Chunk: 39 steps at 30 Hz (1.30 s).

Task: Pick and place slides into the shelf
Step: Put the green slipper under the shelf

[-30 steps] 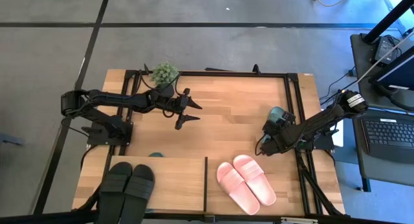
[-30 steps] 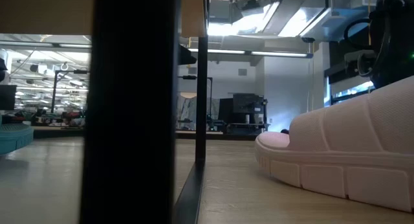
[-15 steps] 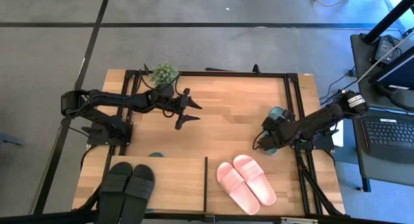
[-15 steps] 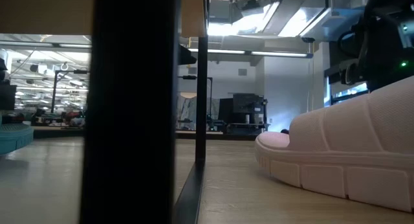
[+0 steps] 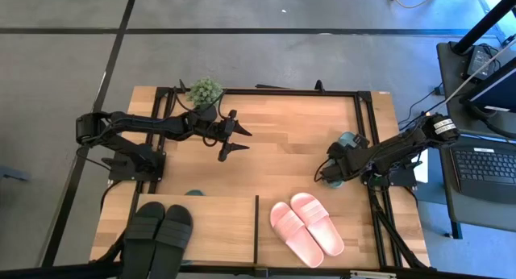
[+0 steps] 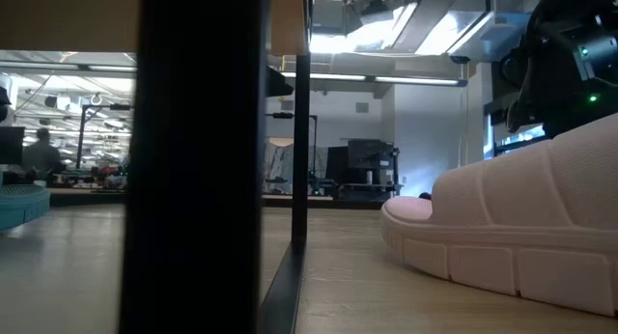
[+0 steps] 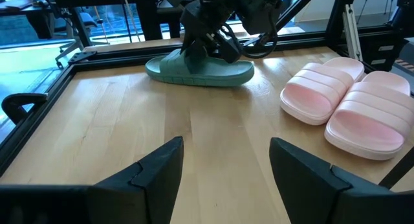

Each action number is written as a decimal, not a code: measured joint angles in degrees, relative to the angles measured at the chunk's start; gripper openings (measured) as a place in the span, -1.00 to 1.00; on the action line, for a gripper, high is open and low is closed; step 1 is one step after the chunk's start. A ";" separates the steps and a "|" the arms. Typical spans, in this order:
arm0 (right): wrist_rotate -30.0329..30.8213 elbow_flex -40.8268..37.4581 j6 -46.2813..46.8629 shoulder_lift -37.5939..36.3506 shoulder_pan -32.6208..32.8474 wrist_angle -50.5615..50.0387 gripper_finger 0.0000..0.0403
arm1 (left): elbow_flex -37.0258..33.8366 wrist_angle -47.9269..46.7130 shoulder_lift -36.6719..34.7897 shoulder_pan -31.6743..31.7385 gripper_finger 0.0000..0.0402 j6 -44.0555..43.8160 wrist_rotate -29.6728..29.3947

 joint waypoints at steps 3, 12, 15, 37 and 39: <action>-0.09 0.00 0.05 0.00 0.00 -0.05 -0.91 | 0.00 0.00 0.00 -0.01 0.10 0.01 0.00; -0.35 0.00 1.33 0.00 0.00 0.41 -0.92 | 0.00 0.02 0.00 -0.02 0.10 -0.30 0.01; -0.74 0.87 1.27 0.02 0.00 0.45 -0.92 | 0.00 0.02 0.00 -0.58 0.10 -3.48 0.01; 17.83 29.03 -71.84 0.02 0.02 23.75 -0.92 | 6.76 -2.89 -0.02 2.00 0.10 -50.31 13.12; 17.24 29.16 -79.16 0.02 0.02 28.11 -0.92 | 8.28 -4.52 -0.02 3.69 0.10 -56.24 16.12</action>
